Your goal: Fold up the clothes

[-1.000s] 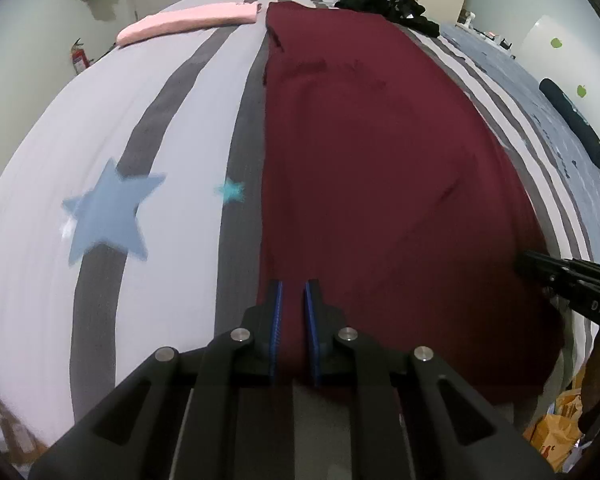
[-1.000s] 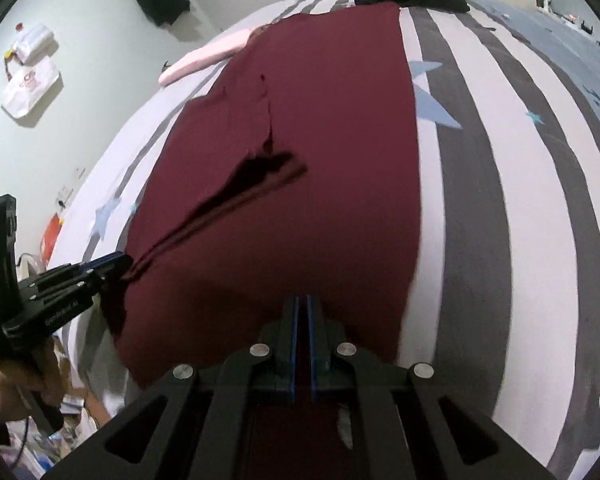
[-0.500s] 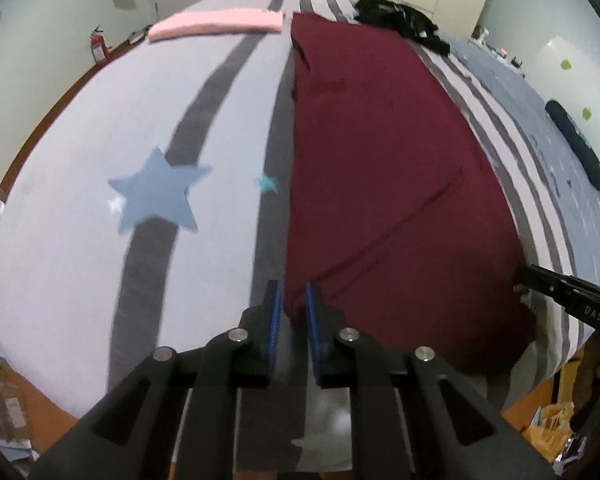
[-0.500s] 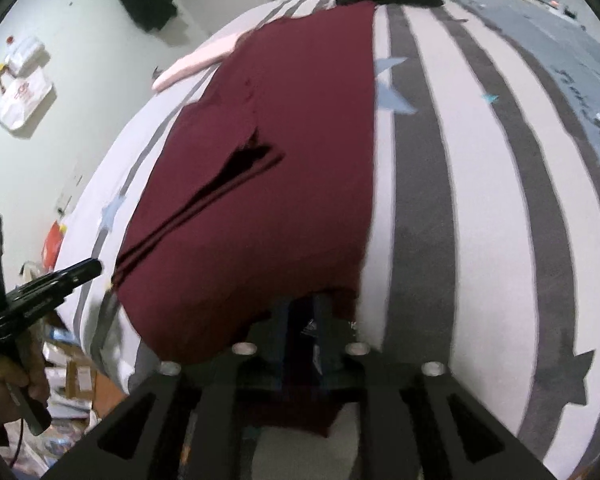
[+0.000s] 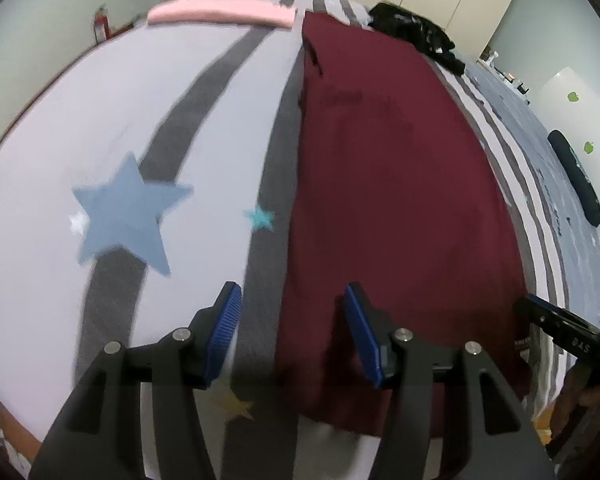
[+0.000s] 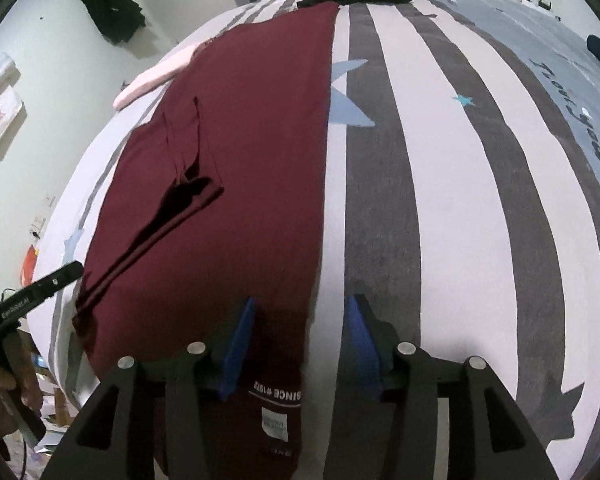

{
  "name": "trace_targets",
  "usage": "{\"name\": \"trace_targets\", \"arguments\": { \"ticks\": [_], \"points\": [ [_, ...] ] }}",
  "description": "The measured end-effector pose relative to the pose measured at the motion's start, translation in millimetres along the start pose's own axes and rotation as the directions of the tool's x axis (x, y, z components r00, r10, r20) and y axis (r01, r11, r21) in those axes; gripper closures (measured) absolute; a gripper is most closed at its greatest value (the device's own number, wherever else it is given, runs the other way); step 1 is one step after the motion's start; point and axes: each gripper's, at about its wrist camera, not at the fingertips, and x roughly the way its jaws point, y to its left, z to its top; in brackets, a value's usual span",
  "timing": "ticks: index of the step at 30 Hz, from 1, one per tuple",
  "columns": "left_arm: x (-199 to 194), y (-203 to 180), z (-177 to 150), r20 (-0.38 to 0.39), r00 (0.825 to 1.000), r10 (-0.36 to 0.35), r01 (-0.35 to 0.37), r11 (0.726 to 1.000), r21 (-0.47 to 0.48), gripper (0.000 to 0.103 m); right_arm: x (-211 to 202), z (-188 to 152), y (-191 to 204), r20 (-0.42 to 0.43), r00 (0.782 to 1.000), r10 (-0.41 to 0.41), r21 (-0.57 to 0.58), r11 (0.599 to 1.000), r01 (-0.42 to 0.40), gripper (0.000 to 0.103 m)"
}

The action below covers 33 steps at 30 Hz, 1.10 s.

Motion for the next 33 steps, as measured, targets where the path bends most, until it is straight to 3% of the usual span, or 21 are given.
{"name": "trace_targets", "arguments": {
  "ticks": [7, 13, 19, 22, 23, 26, 33],
  "points": [
    [-2.8, -1.1, -26.9, -0.028, 0.999, -0.018, 0.02, 0.998, 0.055, 0.053, -0.6, -7.7, 5.2, -0.02, 1.0, 0.011, 0.013, 1.0, -0.011, 0.056],
    [-3.6, -8.4, -35.4, -0.051, 0.998, -0.032, 0.036, 0.996, 0.085, 0.053, 5.1, -14.3, 24.1, -0.024, 0.999, 0.041, -0.057, 0.997, -0.042, 0.055],
    [-4.1, -8.5, -36.5, -0.047, 0.998, -0.04, 0.043, 0.997, 0.065, 0.075, 10.4, -11.7, 17.6, -0.018, 0.997, 0.073, 0.028, 0.997, -0.073, 0.058],
    [-4.0, -13.6, -36.3, -0.054, 0.998, -0.038, 0.043, 0.995, 0.085, 0.087, 11.3, -11.5, 19.9, -0.027, 0.998, 0.065, 0.015, 0.998, -0.065, 0.075],
    [-4.1, -14.8, -35.7, -0.056, 0.998, -0.038, 0.043, 0.995, 0.091, 0.089, 12.6, -10.5, 20.7, -0.037, 0.996, 0.078, 0.013, 0.997, -0.077, 0.086],
    [-5.8, -16.7, -34.2, -0.059, 0.998, -0.033, 0.039, 0.994, 0.104, 0.095, 12.0, -8.3, 24.4, -0.046, 0.997, 0.069, -0.019, 0.997, -0.07, 0.092],
    [-41.2, -26.7, -40.9, -0.052, 0.998, -0.025, 0.032, 0.988, 0.151, 0.097, -8.9, -11.2, 25.6, -0.029, 0.997, 0.066, -0.045, 0.997, -0.067, 0.097]
  ]
}}
